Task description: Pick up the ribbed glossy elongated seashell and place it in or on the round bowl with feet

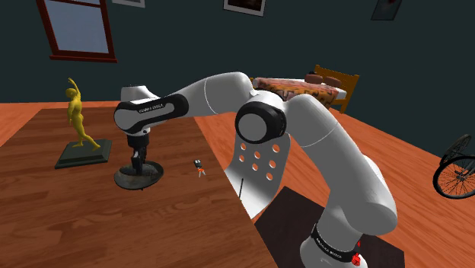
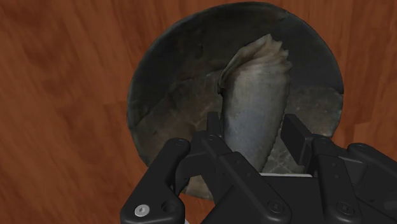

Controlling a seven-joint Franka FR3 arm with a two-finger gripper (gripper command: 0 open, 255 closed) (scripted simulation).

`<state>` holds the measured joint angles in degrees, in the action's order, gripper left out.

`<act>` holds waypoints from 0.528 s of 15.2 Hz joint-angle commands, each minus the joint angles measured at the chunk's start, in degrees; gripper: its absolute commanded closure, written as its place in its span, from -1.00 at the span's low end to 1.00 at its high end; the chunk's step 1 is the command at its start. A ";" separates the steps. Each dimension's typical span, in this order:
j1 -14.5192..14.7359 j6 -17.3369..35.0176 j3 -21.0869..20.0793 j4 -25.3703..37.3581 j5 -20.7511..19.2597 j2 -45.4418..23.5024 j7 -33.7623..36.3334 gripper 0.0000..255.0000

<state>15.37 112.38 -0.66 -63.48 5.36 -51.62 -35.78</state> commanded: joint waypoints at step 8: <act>-0.09 -1.45 0.03 0.81 -0.03 0.65 0.04 -1.00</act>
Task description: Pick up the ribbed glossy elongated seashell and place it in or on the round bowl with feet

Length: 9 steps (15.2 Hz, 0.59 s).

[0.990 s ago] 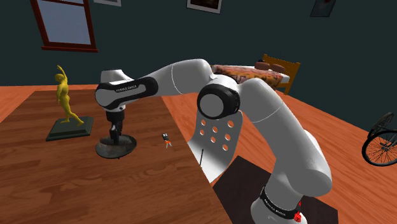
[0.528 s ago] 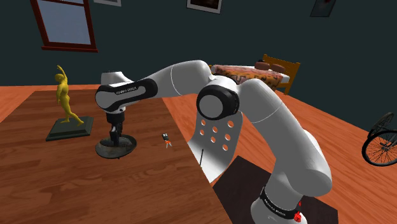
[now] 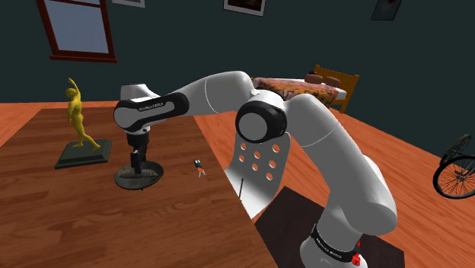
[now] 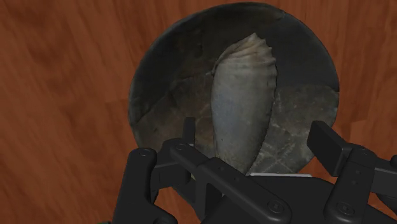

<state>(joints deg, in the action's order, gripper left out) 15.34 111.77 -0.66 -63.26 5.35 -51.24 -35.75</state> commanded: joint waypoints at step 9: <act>-0.33 -5.25 0.08 3.66 -0.11 1.59 0.13 -1.00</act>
<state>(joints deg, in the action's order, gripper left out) 15.02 106.56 -0.58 -59.62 5.23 -49.65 -35.62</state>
